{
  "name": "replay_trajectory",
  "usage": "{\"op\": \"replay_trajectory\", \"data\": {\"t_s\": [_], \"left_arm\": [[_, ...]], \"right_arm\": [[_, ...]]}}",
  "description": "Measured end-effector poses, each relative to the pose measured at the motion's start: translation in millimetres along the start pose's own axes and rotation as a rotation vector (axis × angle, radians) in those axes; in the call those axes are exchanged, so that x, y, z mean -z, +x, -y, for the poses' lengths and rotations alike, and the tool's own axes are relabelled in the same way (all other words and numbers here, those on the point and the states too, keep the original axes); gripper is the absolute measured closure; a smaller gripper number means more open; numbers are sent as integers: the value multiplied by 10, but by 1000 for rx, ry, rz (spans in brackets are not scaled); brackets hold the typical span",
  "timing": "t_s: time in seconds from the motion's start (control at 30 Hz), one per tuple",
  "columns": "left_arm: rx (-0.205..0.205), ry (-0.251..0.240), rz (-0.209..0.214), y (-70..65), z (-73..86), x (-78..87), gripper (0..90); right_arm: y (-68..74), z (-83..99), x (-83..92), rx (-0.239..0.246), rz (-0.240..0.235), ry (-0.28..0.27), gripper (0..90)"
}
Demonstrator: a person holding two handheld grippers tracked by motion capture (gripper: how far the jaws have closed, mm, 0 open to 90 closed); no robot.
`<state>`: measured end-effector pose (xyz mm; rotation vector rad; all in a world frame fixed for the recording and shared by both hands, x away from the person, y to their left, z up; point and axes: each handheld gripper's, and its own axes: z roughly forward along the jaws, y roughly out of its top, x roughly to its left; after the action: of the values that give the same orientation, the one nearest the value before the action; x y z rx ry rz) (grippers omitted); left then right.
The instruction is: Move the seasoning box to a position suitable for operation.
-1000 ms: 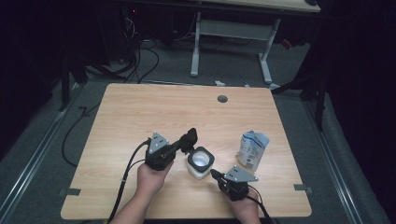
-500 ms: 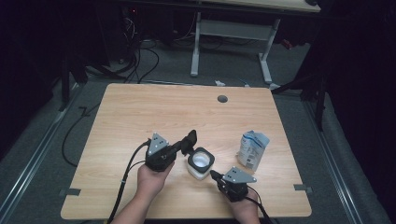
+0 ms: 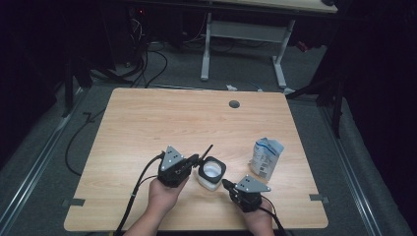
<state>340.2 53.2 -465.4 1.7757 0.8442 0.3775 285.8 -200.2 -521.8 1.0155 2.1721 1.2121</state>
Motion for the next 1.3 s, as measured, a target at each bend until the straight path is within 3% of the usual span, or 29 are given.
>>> {"op": "replay_trajectory", "data": {"t_s": [0.3, 0.33, 0.37, 0.53, 0.83, 1.1, 1.3], "left_arm": [[-4, 15, 12, -19, 127, 28, 900], [65, -39, 14, -67, 150, -2, 900], [-1, 15, 10, -10, 159, 43, 900], [10, 52, -17, 70, 288, 39, 900], [17, 141, -27, 96, 438, -184, 900], [31, 127, -29, 196, 399, -301, 900], [18, 117, -25, 263, 348, -388, 900]], "right_arm": [[-4, 16, 11, 5, 5, 3, 898], [1, 18, 10, 6, 5, 4, 898], [3, 17, 10, 8, 4, 5, 898], [-5, 15, 49, 4, 15, 1, 898], [-75, 30, 96, -21, 17, -11, 898], [-101, 46, 71, -34, 13, -7, 898], [-80, 61, 84, -29, 17, -1, 898]]}}
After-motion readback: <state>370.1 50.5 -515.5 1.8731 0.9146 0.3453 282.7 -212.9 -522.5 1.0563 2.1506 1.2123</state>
